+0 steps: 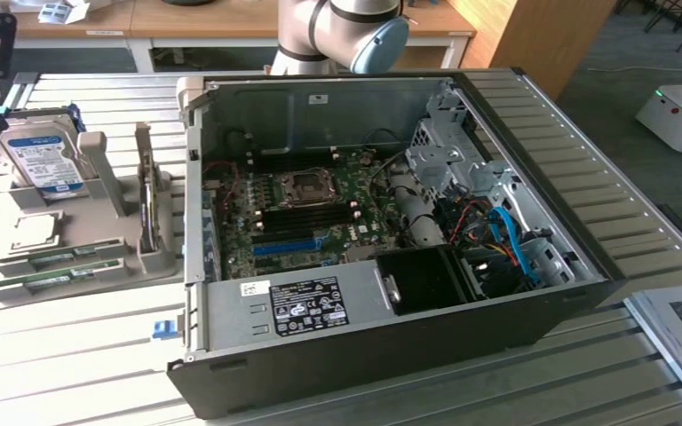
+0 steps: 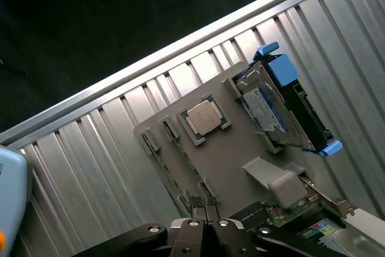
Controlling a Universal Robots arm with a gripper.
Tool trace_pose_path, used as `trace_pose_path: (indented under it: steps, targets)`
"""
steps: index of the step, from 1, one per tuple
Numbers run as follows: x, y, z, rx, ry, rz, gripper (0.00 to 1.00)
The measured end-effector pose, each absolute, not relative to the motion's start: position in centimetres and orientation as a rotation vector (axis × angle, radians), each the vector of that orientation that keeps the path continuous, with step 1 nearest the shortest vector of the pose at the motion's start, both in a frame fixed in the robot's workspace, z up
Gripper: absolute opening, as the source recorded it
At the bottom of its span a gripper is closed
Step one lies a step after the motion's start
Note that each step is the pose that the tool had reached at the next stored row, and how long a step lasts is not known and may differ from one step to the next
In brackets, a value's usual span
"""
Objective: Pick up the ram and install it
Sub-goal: 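Pick up the ram and move it above insertion slot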
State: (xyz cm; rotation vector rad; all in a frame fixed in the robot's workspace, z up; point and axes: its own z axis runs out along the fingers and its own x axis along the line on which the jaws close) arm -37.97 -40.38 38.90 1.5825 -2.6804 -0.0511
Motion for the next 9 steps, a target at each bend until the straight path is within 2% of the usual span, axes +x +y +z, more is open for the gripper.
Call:
trace_pose_path:
  steps: [9]
  targets:
    - [-37.97, -40.38, 38.88, 1.741, -2.578, -0.048, 0.1]
